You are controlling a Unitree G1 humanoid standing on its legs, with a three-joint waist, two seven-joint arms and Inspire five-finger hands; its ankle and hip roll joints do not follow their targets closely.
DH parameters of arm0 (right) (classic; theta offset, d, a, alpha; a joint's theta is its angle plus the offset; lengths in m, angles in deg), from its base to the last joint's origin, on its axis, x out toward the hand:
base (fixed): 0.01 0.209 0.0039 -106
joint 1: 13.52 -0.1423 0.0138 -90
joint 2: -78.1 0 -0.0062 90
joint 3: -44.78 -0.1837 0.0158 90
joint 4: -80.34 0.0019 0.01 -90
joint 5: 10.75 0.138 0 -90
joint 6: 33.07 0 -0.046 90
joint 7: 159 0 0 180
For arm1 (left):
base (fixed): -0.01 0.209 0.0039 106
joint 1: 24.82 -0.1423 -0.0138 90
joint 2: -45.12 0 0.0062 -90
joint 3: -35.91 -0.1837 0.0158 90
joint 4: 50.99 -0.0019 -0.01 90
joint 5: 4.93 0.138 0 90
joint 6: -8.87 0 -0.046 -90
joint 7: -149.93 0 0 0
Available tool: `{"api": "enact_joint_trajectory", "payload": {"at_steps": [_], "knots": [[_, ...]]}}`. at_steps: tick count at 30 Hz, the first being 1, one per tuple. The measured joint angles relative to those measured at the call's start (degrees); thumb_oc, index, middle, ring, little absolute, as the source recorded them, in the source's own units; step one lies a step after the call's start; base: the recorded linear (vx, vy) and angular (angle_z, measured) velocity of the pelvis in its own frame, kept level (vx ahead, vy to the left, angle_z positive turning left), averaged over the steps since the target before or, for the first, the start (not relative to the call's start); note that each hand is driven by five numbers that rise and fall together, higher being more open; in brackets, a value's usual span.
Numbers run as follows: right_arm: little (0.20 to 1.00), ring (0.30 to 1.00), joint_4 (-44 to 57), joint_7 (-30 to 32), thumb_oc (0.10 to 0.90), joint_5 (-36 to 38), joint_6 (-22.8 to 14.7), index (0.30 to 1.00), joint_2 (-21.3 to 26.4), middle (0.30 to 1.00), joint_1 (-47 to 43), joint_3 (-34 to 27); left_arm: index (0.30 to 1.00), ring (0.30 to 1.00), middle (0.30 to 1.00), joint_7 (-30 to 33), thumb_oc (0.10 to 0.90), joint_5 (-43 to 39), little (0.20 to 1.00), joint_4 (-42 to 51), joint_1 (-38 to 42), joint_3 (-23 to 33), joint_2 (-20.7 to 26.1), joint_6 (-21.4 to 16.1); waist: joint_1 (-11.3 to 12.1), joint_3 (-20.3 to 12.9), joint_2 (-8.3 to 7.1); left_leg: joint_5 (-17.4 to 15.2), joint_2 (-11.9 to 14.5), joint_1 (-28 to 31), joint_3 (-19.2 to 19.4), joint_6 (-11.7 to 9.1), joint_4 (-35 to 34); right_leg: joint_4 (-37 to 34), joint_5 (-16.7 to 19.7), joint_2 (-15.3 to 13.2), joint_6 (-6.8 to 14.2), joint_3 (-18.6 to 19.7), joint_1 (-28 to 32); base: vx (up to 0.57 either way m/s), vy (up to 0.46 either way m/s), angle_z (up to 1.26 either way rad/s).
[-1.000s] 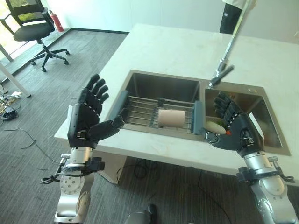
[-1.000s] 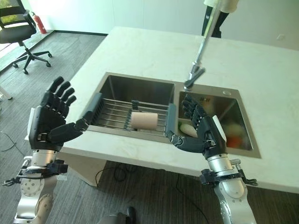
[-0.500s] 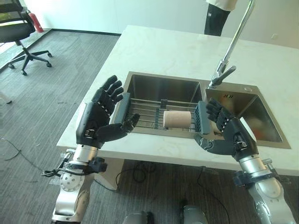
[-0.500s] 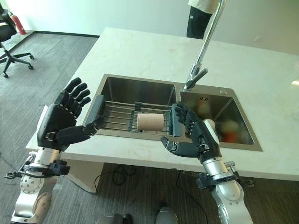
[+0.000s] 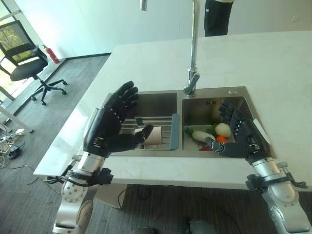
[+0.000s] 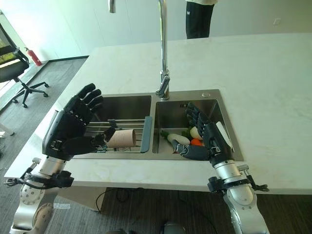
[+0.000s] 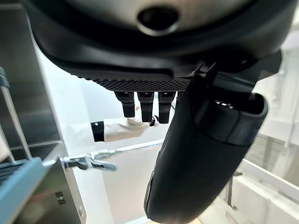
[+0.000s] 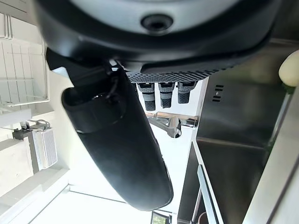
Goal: Place the dishes in the dishwasher.
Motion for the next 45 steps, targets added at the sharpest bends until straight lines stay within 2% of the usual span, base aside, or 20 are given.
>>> {"api": "enact_joint_trajectory", "payload": {"at_steps": [1,2,3,5,7,10,16,20,22,25,28,34,41,45], "knots": [[0.9,0.9,-0.9,-0.5,0.8,0.0,0.4,0.9,0.1,0.9,-0.9,0.7,0.9,0.9,0.9,0.3,0.8,1.6,0.9,-1.4,0.7,1.1,2.1,-0.3,-0.3,-0.2,1.01,-0.8,-0.1,0.0,-0.4,1.4,-2.0,-3.1,1.3,1.9,1.9,-0.8,0.9,0.04,0.21,-0.45],[0.9,0.9,-0.9,-1.0,0.8,0.2,0.6,0.9,0.2,0.9,-0.2,0.0,0.9,0.9,0.9,0.4,0.8,3.1,0.9,-1.6,0.7,1.3,4.0,-0.3,-0.5,-0.2,1.0,-0.8,0.2,0.9,-0.5,1.3,-1.9,-3.3,1.4,2.5,1.9,-1.2,1.3,0.05,0.214,-0.16],[0.9,0.9,-0.7,-2.3,0.8,0.2,1.1,0.9,0.9,0.9,1.9,-2.2,0.9,0.9,0.9,0.2,0.8,5.4,0.9,-1.5,0.8,1.7,9.9,-0.1,-1.8,-0.2,1.14,-1.2,0.5,2.7,-0.3,0.9,-1.3,-3.4,1.2,2.8,1.5,-2.1,2.1,0.04,0.15,0.11],[0.9,0.9,-0.7,-2.7,0.8,0.2,1.2,0.9,1.5,0.9,2.6,-4.2,0.9,0.9,0.9,0.2,0.8,6.1,0.9,-1.9,1.8,3.4,11.1,0.0,-2.3,-0.2,1.92,-1.6,0.6,4.2,-0.3,0.5,-1.5,-3.2,1.4,3.0,1.0,-2.1,1.5,0.03,0.132,0.15],[0.9,0.9,-0.7,-3.2,0.8,0.3,1.7,0.9,3.3,0.9,2.3,-4.5,0.9,0.9,0.9,0.3,0.8,6.8,0.9,-3.6,4.5,3.7,13.8,0.5,-3.1,-0.3,2.47,-2.1,1.4,5.2,-0.5,0.5,-1.7,-2.7,2.0,3.0,-0.7,-2.3,1.0,0.01,0.113,0.13],[0.9,0.9,-0.8,-4.2,0.8,0.3,1.9,0.9,3.9,0.9,1.1,-4.1,0.9,0.9,0.9,0.2,0.8,7.6,0.9,-6.3,6.4,4.0,15.5,1.7,-3.1,-0.3,3.15,-3.3,1.1,5.5,-0.3,0.2,-2.1,-1.4,2.1,2.4,-1.1,-1.5,0.1,0.0,0.105,-0.1],[0.9,0.9,-0.8,-4.7,0.8,0.3,2.0,0.9,4.1,0.9,0.5,-3.0,0.9,0.9,0.9,0.3,0.8,8.0,0.9,-13.9,7.2,4.3,17.2,5.0,-3.0,-0.5,3.36,-3.6,-0.9,5.4,1.1,2.5,-1.5,-0.8,2.9,0.6,-1.0,-0.2,-0.5,-0.03,0.07,-0.07],[0.9,0.9,-0.9,-4.7,0.8,0.3,2.0,0.9,4.6,0.9,-0.6,-3.0,0.9,0.9,0.9,0.0,0.8,9.3,0.9,-16.8,7.8,4.0,17.2,5.5,-3.1,-0.9,3.57,-3.8,-1.4,5.5,1.3,3.3,-1.2,-0.9,3.4,0.2,-1.5,0.0,-0.5,-0.03,0.048,0.01],[0.9,0.9,-0.9,-4.7,0.8,0.4,2.0,0.9,4.6,0.9,-1.4,-3.0,0.9,0.9,0.9,-0.6,0.8,10.9,0.9,-19.6,9.6,3.5,17.4,5.5,-3.2,-1.0,3.7,-3.8,-1.5,5.6,1.4,3.4,-1.3,-1.1,3.8,0.2,-2.1,0.2,-0.4,-0.01,0.047,-0.04],[0.9,0.9,-1.2,-5.4,0.8,0.4,2.1,0.9,6.2,0.9,-2.9,-2.7,0.9,0.9,0.9,-1.2,0.8,12.4,0.9,-26.3,14.4,-1.8,21.8,5.5,-3.5,-1.2,3.77,-3.9,-1.6,6.6,2.2,3.5,-1.6,-1.2,3.6,0.2,-1.7,0.7,0.0,0.0,0.037,-0.13],[0.9,0.9,-3.6,-6.3,0.8,1.3,2.1,0.9,8.1,0.9,-3.3,-2.3,0.9,0.9,0.9,-2.4,0.8,13.1,0.9,-28.4,16.7,-4.6,22.0,5.4,-5.0,-2.9,3.3,-4.0,-1.4,6.7,2.7,3.6,-1.5,-1.2,3.6,0.4,-1.5,1.1,0.0,0.02,0.004,-0.08],[0.9,0.9,-3.8,-8.0,0.8,1.3,2.3,0.9,8.1,0.9,-3.3,-1.0,0.9,0.9,0.9,-3.9,0.8,13.4,0.9,-32.7,18.2,-7.6,21.9,5.3,-6.7,-3.0,3.26,-4.0,-0.8,6.7,3.7,3.4,-1.5,-1.3,3.7,1.1,-1.3,1.8,-0.3,0.01,-0.01,-0.1],[0.9,0.9,-3.8,-8.3,0.8,1.2,2.4,0.9,8.1,0.9,-3.5,-0.9,0.9,0.9,0.9,-4.9,0.8,15.0,0.9,-33.9,18.7,-11.2,21.1,5.4,-6.6,-3.0,3.27,-4.1,-0.4,7.5,4.9,3.2,-1.9,-1.5,3.7,1.9,-1.3,3.0,-0.3,0.0,-0.013,-0.09],[0.9,0.9,-3.8,-8.3,0.8,1.2,2.4,0.9,8.2,0.9,-3.6,-0.9,0.9,0.9,0.9,-5.2,0.8,16.8,0.9,-37.9,20.0,-12.4,21.1,5.5,-7.5,-3.0,3.27,-4.2,-0.4,7.6,5.2,3.3,-2.1,-1.6,3.9,1.9,-1.4,3.2,-0.3,0.0,0.001,-0.04]]}}
